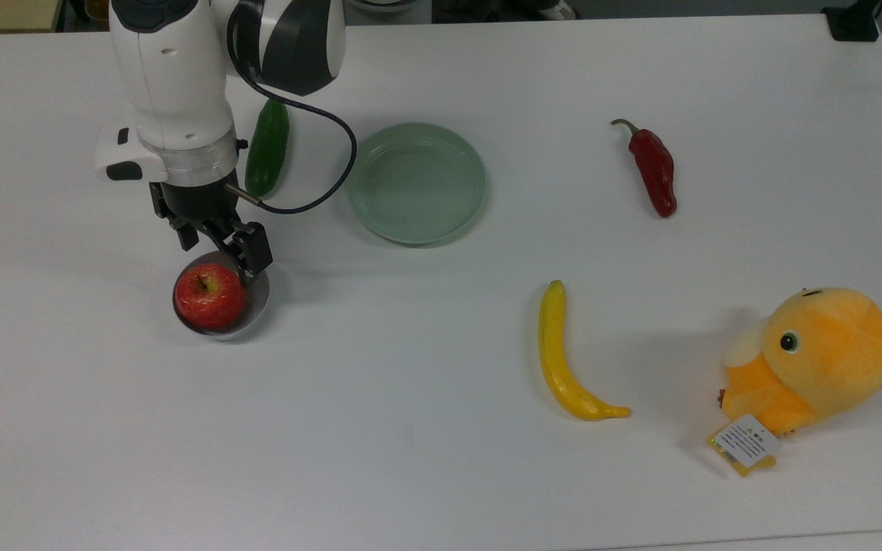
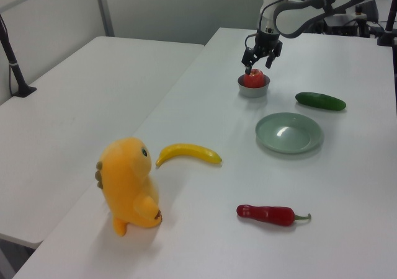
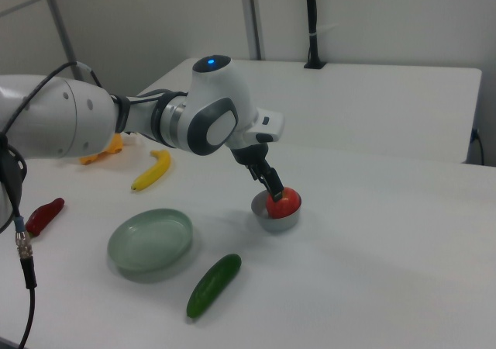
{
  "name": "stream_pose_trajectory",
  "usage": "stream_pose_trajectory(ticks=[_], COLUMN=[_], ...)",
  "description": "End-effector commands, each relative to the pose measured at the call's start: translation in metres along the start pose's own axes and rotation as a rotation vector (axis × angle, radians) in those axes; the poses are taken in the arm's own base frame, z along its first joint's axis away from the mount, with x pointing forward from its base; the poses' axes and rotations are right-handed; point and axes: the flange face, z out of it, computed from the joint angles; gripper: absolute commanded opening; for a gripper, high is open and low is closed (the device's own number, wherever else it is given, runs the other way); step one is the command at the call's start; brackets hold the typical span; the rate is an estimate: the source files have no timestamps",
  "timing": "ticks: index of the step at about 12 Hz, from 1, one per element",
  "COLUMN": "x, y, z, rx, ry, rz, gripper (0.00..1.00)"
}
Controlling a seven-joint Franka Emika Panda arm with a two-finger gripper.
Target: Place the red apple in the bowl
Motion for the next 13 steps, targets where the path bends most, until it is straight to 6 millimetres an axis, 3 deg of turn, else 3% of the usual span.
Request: stream_pose_trajectory(ticks=[1, 4, 7, 10, 13], x=[-0.008, -0.031, -0.076, -0.113, -0.129], y=[0.0, 0.003, -0.024, -0.041, -0.06], z=[-0.05, -0.093, -0.144, -0.175, -0.196], rx=[-0.023, -0.033, -0.017, 0.01, 0.07], ry=[-0.049, -0.129, -0.169, -0.16, -0.147], rz=[-0.112, -0.223, -0.31, -0.351, -0.353], gripper=[1.0, 1.0, 1.0, 1.0, 1.0])
